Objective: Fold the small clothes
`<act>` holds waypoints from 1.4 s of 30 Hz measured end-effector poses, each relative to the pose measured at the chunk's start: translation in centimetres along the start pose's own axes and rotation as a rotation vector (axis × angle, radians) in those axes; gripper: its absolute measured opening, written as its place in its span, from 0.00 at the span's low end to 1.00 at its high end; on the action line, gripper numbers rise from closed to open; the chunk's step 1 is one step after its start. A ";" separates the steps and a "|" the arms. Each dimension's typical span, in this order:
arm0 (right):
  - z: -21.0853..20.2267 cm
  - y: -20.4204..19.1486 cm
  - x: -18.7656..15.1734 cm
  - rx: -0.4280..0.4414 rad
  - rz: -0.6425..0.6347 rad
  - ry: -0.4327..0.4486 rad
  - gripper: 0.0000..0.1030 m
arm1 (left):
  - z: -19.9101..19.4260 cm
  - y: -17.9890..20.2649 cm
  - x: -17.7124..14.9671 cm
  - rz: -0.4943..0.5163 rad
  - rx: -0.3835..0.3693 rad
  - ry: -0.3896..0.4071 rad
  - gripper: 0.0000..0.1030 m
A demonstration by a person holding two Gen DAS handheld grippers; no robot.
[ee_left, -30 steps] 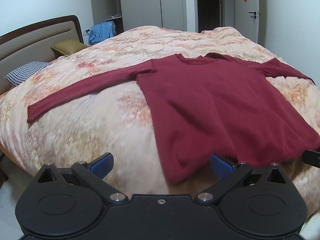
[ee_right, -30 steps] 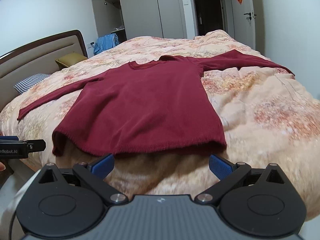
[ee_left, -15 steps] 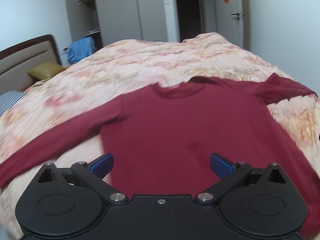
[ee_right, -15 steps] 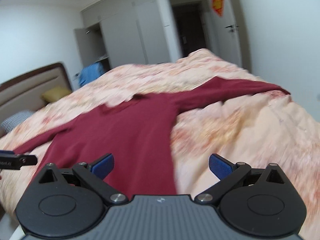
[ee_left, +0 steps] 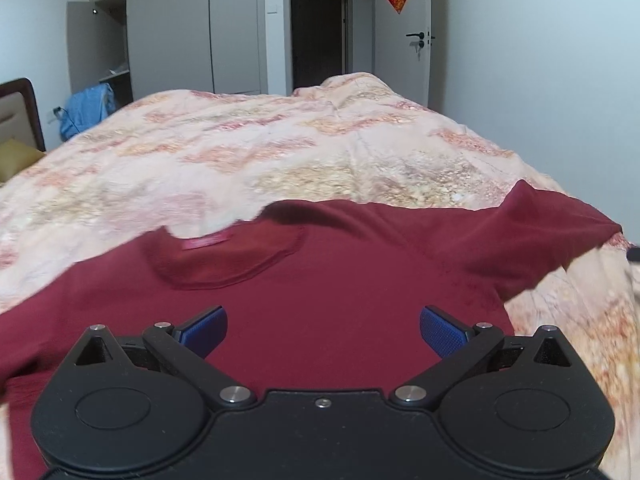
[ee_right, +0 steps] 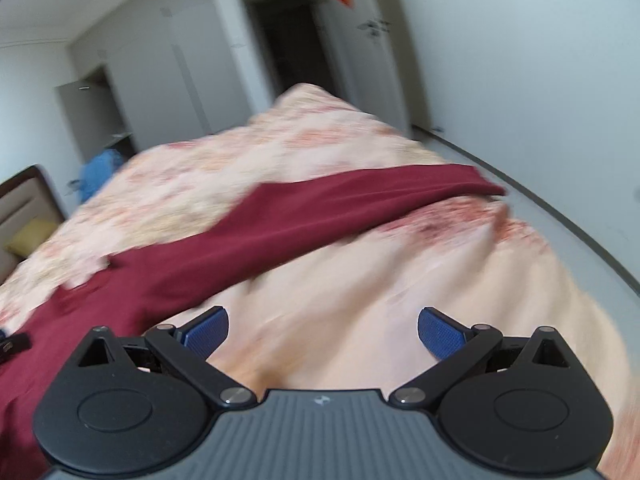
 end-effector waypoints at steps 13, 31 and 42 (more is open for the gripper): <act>13.5 13.8 5.8 -0.208 0.319 0.051 0.84 | 4.4 0.7 -2.9 -0.045 -0.010 -0.070 0.99; 10.1 5.2 14.8 -0.159 0.101 0.308 0.05 | -1.2 -5.9 2.0 -0.147 0.106 -0.005 0.99; 5.8 -21.7 18.3 0.354 -0.230 0.357 0.05 | -7.9 -15.6 2.8 -0.256 0.250 0.076 0.99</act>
Point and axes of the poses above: each gripper's, at about its wrist camera, not at the fingertips, and z roughly the way its jaws point, y to its right, x to its top, the point moved 6 cm from there along z, roughly the way its jaws point, and after that the axes turned 10 degrees about y, right-handed, at the moved point
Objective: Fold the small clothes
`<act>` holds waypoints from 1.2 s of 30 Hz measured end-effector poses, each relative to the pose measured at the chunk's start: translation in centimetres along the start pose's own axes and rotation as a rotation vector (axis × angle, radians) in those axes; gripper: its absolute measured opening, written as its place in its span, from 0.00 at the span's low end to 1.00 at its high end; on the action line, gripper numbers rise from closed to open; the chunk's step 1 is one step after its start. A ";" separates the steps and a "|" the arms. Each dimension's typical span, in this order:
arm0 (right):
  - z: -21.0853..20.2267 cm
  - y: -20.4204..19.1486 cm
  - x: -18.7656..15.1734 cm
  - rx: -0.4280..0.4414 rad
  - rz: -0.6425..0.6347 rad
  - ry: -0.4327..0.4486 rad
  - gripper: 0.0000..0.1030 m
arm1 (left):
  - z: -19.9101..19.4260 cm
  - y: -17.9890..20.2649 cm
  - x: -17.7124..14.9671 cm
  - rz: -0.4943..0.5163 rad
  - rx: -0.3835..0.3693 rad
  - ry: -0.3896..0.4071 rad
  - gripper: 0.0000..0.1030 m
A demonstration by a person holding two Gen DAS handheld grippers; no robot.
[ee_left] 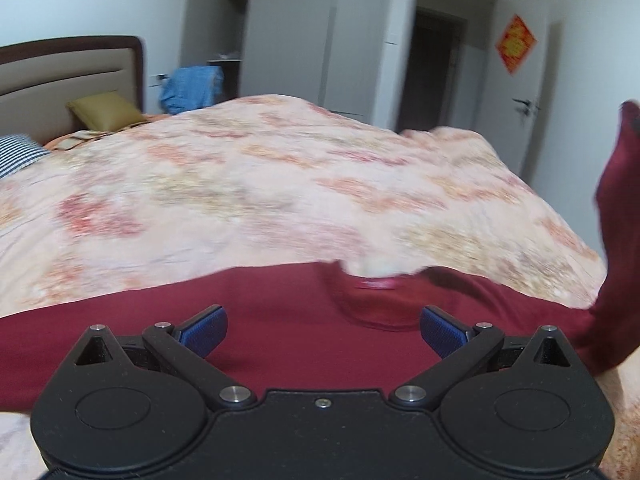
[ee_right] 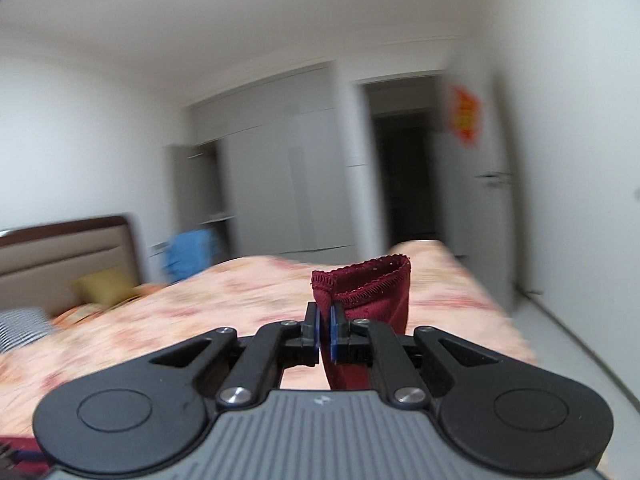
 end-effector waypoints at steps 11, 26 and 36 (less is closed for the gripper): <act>4.9 -19.2 -11.8 0.257 -0.090 -0.263 0.05 | -1.0 -8.7 -2.6 -0.097 0.108 -0.036 0.99; -3.6 -17.6 -18.6 0.366 -0.032 -0.429 0.79 | 2.8 -2.5 -4.7 -0.189 -0.115 -0.037 0.99; -4.8 -1.3 -17.3 0.014 0.008 -0.407 0.90 | 6.9 1.9 -8.2 0.016 -0.035 -0.076 0.99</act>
Point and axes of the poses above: each gripper's, at about its wrist camera, not at the fingertips, and z roughly the way its jaws point, y to its right, x to its top, the point moved 6 cm from there along z, roughly the way its jaws point, and after that the axes turned 10 degrees about y, right-handed, at the moved point
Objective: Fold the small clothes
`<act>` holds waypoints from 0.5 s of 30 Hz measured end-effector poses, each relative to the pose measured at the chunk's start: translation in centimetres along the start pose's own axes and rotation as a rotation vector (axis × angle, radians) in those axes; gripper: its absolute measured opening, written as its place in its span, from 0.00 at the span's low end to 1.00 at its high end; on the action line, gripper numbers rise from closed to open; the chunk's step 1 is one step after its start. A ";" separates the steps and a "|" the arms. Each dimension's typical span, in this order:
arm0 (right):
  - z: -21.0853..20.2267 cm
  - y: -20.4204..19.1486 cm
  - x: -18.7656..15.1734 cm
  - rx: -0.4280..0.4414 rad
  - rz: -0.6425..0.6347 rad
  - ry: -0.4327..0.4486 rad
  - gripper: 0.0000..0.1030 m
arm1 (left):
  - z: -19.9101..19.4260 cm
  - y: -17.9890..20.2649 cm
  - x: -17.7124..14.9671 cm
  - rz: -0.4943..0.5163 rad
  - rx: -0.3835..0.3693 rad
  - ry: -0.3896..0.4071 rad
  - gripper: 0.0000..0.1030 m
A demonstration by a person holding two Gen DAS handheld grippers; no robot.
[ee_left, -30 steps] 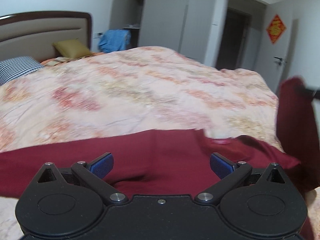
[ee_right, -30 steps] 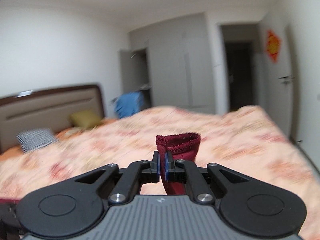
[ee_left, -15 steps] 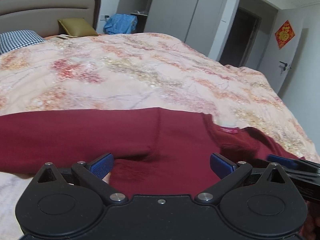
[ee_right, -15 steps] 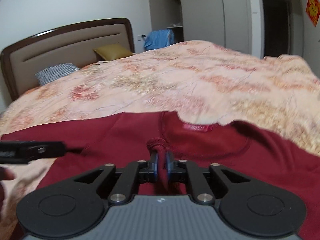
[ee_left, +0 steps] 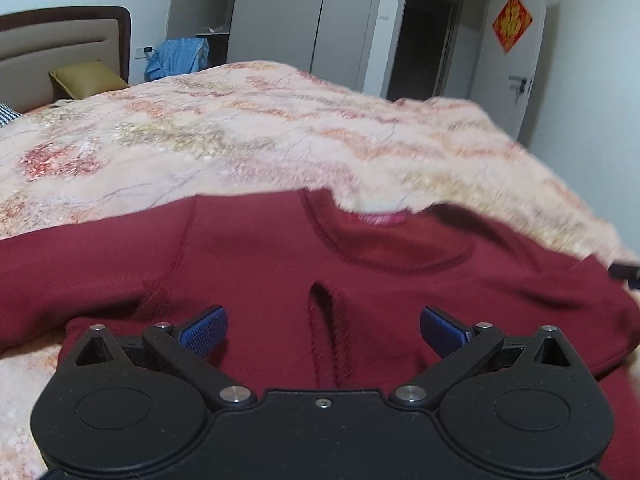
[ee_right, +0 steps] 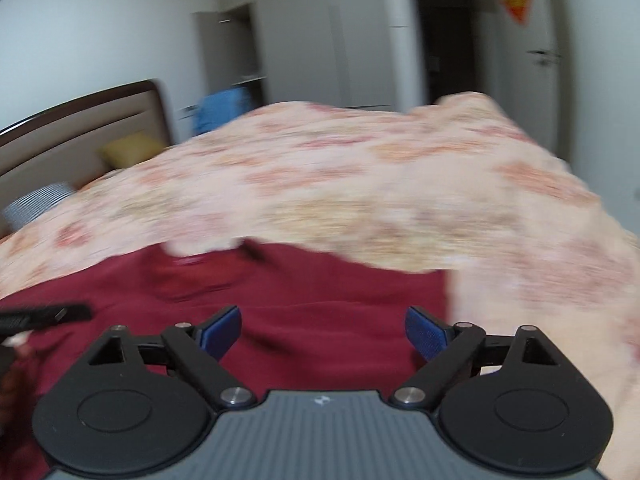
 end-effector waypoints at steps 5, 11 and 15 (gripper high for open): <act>3.7 6.6 -1.1 -0.032 0.228 -0.064 0.54 | 0.5 -0.7 -1.3 0.020 0.021 -0.013 0.99; 3.6 8.7 -0.4 -0.064 0.269 -0.015 0.10 | 1.1 -0.1 -1.9 0.081 0.046 -0.027 1.00; 4.1 8.8 -2.0 -0.066 0.259 -0.064 0.19 | 1.0 -0.2 -2.0 0.076 0.042 -0.022 1.00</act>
Point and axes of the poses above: each gripper's, at about its wrist camera, not at the fingertips, and z roughly the way its jaws point, y to its right, x to its top, the point moved 6 cm from there along z, roughly the way its jaws point, and after that the axes turned 10 degrees about y, right-handed, at the moved point
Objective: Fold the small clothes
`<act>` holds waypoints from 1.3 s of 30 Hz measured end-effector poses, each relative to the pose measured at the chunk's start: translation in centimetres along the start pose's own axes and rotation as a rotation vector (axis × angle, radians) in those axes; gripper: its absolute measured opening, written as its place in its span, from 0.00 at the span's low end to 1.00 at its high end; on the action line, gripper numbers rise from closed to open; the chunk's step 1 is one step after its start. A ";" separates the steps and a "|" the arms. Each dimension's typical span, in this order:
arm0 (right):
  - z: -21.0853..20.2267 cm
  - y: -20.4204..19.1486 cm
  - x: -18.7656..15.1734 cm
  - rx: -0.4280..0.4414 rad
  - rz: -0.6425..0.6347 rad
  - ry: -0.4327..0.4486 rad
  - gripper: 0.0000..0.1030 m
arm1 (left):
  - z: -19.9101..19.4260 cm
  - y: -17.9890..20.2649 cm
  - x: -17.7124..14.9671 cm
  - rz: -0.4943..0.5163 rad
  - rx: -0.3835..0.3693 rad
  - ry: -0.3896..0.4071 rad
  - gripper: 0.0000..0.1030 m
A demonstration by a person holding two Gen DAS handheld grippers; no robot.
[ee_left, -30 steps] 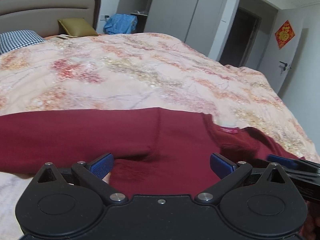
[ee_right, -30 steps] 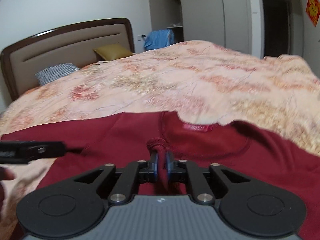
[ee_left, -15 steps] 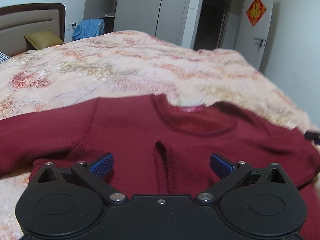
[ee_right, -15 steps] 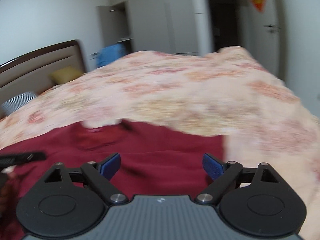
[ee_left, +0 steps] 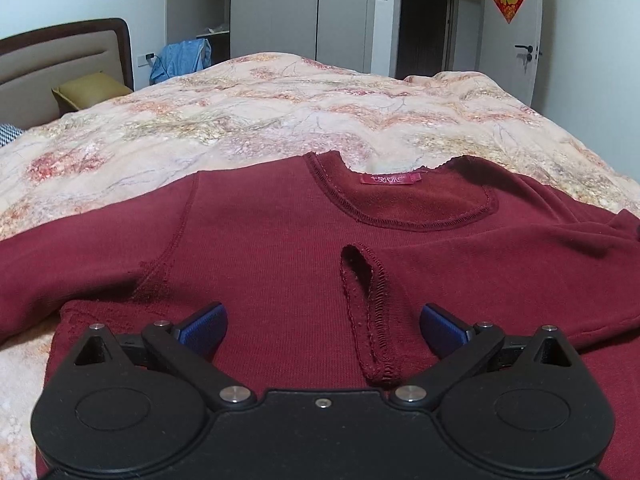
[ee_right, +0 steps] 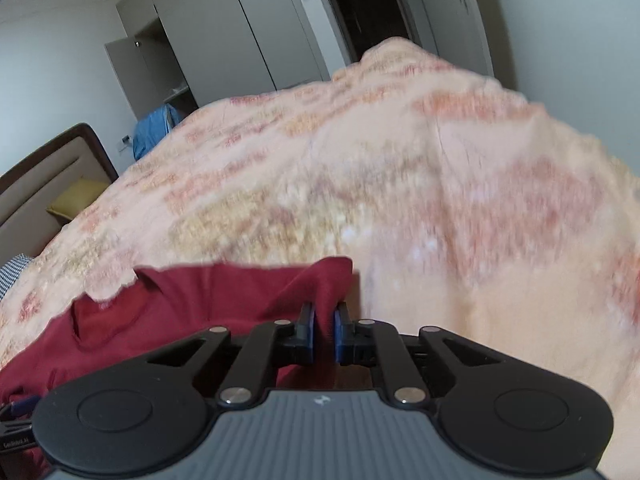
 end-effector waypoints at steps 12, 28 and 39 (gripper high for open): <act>-10.4 -3.3 -3.4 -0.009 -0.519 0.050 0.57 | 0.1 0.0 -0.5 -0.008 -0.001 0.020 1.00; -8.7 -5.5 -7.3 -0.110 -0.564 0.059 0.03 | 0.2 -0.1 -0.7 -0.019 -0.008 0.026 1.00; -11.0 -4.4 -7.5 -0.057 -0.344 0.038 0.58 | -4.3 -1.9 0.4 -0.102 -0.040 0.005 0.99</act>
Point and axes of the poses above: each gripper's, at about its wrist camera, not at the fingertips, and z roughly the way its jaws point, y to its right, x to its top, the point moved 6 cm from there along z, roughly the way its jaws point, and after that the axes turned 10 degrees about y, right-handed, at the moved point
